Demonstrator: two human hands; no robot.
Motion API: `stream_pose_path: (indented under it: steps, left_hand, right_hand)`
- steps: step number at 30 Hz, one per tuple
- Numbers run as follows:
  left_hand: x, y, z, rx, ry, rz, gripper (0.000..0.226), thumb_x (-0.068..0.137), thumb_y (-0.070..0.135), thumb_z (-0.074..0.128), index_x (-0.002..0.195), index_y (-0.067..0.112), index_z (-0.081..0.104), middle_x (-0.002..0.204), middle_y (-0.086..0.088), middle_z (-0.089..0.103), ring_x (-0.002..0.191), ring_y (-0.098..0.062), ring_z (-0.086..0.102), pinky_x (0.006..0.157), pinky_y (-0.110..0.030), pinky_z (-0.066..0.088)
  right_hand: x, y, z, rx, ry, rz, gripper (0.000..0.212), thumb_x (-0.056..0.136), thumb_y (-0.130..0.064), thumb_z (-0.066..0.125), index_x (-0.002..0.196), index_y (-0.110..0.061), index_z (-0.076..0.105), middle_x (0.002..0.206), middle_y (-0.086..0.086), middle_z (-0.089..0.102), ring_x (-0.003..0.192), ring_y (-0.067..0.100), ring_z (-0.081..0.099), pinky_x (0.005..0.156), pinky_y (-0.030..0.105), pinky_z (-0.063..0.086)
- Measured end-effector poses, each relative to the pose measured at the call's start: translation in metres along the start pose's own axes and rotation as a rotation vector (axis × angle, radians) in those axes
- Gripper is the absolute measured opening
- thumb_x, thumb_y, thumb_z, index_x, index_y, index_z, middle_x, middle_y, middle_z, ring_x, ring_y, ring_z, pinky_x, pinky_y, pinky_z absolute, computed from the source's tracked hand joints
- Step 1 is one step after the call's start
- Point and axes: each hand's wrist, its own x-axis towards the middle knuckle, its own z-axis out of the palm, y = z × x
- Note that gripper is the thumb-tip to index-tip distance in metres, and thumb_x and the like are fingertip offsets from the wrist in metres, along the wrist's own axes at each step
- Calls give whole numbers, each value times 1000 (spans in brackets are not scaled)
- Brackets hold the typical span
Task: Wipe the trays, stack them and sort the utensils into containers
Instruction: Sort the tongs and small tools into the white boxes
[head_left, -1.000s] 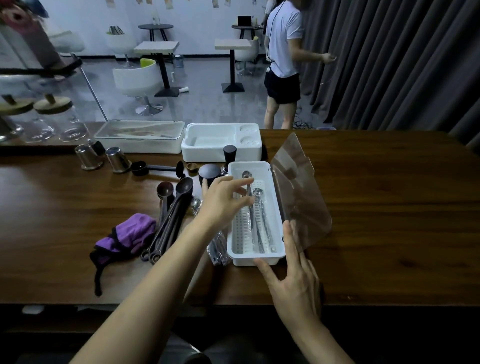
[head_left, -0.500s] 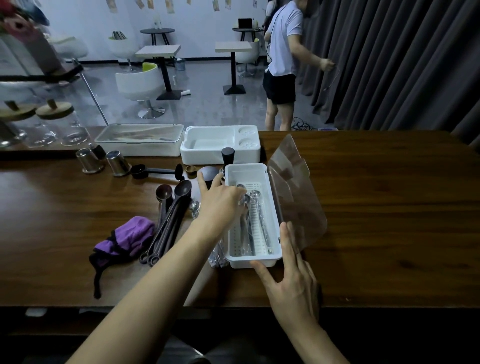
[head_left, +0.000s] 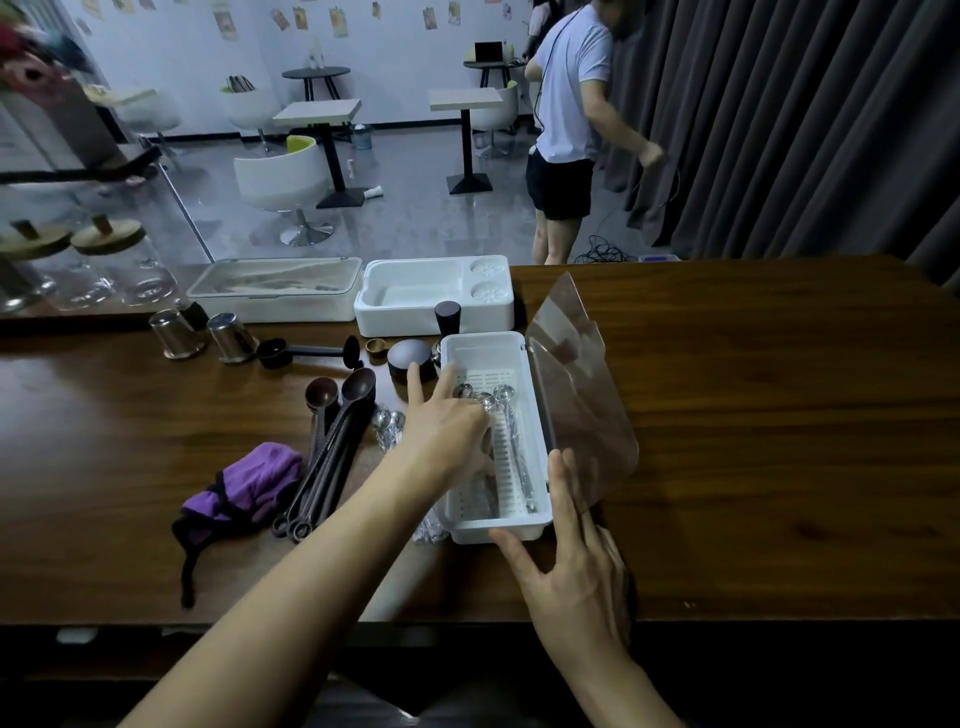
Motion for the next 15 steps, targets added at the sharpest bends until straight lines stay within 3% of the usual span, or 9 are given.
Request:
stream_pose_path:
  steps: [3,6,10,12,15]
  left_hand:
    - [4,2,-2,-37,16,-12,56,85,65,66,133,37,63,140,8,57,156,-37,0,112,-75,-11]
    - [8,5,-4,-50,20,-32,55,87,66,63,138,46,57,142,1,51,156,-41,-6,113,-75,-11]
    - [12,7,0,6,78,-86,64,91,58,64,149,43,42,162,-11,27,154,-45,-14,114,-74,-7]
    - [11,8,5,-7,113,-101,62,90,54,66,145,34,45,154,-6,40,155,-44,-12,114,-74,-7]
    - [5,9,9,-37,123,-104,45,89,59,64,120,26,63,134,4,62,156,-40,-8,111,-73,-15]
  right_hand:
    - [0,1,0,-9,0,-13,88,91,-78,37,160,-35,6,166,-12,16,141,5,37,95,36,51]
    - [0,1,-1,-13,-1,-14,88,92,-76,39,161,-33,7,166,-10,18,137,10,46,92,33,50]
    - [1,1,-2,-10,2,-21,86,93,-76,36,161,-33,6,166,-10,18,138,4,39,94,35,51]
    - [1,2,-2,-2,-3,-28,86,93,-77,35,161,-34,5,166,-13,16,139,4,37,96,35,51]
    - [1,3,-1,15,-8,-15,86,92,-78,35,160,-35,5,165,-13,16,138,11,45,98,36,51]
